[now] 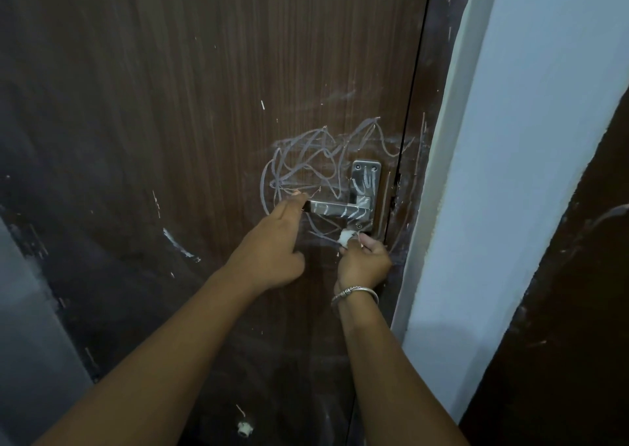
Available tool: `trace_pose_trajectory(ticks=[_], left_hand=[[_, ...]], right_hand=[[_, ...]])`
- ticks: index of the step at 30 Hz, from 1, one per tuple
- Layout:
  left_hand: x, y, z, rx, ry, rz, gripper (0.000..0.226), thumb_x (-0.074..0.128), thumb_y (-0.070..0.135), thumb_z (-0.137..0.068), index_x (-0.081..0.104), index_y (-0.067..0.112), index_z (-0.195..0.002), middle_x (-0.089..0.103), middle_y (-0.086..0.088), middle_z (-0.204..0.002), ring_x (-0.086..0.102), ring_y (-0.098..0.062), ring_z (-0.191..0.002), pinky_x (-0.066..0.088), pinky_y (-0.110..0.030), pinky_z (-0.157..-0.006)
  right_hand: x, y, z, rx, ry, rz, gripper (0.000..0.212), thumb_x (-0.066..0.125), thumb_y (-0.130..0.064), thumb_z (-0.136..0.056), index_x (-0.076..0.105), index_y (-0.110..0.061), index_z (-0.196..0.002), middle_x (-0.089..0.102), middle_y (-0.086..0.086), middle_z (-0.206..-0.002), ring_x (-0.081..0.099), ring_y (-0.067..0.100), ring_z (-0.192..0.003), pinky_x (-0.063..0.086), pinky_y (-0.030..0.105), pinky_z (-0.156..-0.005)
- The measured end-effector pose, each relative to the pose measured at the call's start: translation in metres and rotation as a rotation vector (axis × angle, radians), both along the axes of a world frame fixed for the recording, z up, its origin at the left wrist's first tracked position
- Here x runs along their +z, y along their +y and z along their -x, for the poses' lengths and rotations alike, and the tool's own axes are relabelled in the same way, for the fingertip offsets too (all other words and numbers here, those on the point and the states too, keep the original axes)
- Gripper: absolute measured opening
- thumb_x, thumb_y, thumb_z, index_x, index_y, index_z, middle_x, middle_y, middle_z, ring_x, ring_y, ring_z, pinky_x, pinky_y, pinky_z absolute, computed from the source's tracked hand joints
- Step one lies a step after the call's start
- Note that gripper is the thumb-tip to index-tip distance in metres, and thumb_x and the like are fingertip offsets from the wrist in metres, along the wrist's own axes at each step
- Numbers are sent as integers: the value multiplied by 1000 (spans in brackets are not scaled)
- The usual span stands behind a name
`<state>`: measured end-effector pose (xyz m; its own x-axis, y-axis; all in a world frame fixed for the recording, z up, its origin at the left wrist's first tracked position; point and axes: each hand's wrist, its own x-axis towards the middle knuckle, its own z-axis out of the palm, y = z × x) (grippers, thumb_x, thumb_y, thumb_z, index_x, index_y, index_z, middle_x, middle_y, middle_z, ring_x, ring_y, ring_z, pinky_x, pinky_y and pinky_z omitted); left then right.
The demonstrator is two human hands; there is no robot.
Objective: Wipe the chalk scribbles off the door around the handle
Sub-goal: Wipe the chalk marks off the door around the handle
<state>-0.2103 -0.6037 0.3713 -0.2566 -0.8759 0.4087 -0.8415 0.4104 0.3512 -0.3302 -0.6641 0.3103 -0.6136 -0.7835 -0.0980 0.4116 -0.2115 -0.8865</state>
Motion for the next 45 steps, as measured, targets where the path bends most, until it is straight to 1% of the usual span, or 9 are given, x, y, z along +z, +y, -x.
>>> trace_pose_trajectory(ticks=[6,16,22,25,28,35,38,42,45], left_hand=[[1,-1,-2,1,-2,4,92,61,8,-75,7,19,-149,16,-3,-156,30,-26,-138,31,-30,-104],[-2,-2,1,-11,46,-6,92,62,9,-76,8,21,-149,17,-3,-155,31,-26,-137,34,-32,-105],[-31,-2,8,140,490,207,37,64,8,-78,53,16,-112,51,-2,-113,55,-14,-98,43,-22,-83],[-46,-12,27,131,681,-58,16,65,21,-83,54,27,-91,64,7,-88,58,0,-75,39,-10,-62],[-52,-27,51,84,904,-206,15,69,26,-82,56,28,-90,65,10,-84,62,-5,-81,48,-16,-71],[-41,-55,67,244,1064,-52,10,72,10,-76,65,10,-83,69,-8,-79,67,-23,-76,55,-36,-71],[-39,-62,69,276,1121,-50,16,74,10,-76,65,-1,-82,69,-14,-78,68,-28,-70,58,-42,-64],[-43,-63,76,186,1299,-137,14,69,2,-80,60,-6,-87,66,-17,-76,66,-21,-56,56,-31,-50],[-44,-60,80,123,1373,-97,11,67,-7,-78,62,2,-74,66,-12,-70,65,-19,-58,56,-28,-56]], right_hand=[[5,-1,2,-30,-156,-24,15,58,2,-85,62,0,-100,63,12,-79,57,12,-56,46,14,-44],[8,4,-8,46,-207,-17,20,58,2,-86,58,4,-106,62,14,-85,58,13,-65,49,17,-57],[15,14,-10,229,-500,76,28,50,14,-85,52,5,-112,57,15,-94,58,18,-79,51,23,-70],[14,16,-11,265,-463,61,27,51,15,-84,52,0,-107,57,22,-101,60,25,-84,52,34,-80],[12,14,-10,259,-433,26,24,54,12,-84,54,-2,-104,61,22,-90,62,31,-81,54,43,-77],[15,13,7,380,-407,51,15,52,12,-85,60,1,-91,65,14,-76,66,17,-63,54,19,-53],[7,18,20,365,-285,23,15,56,7,-86,60,-3,-96,66,15,-88,66,20,-78,53,20,-61],[0,22,29,292,-121,56,16,59,4,-85,61,-7,-97,65,13,-90,64,19,-79,51,22,-65],[7,21,33,193,116,119,18,59,3,-84,62,-12,-95,66,5,-87,63,15,-79,50,21,-65]])
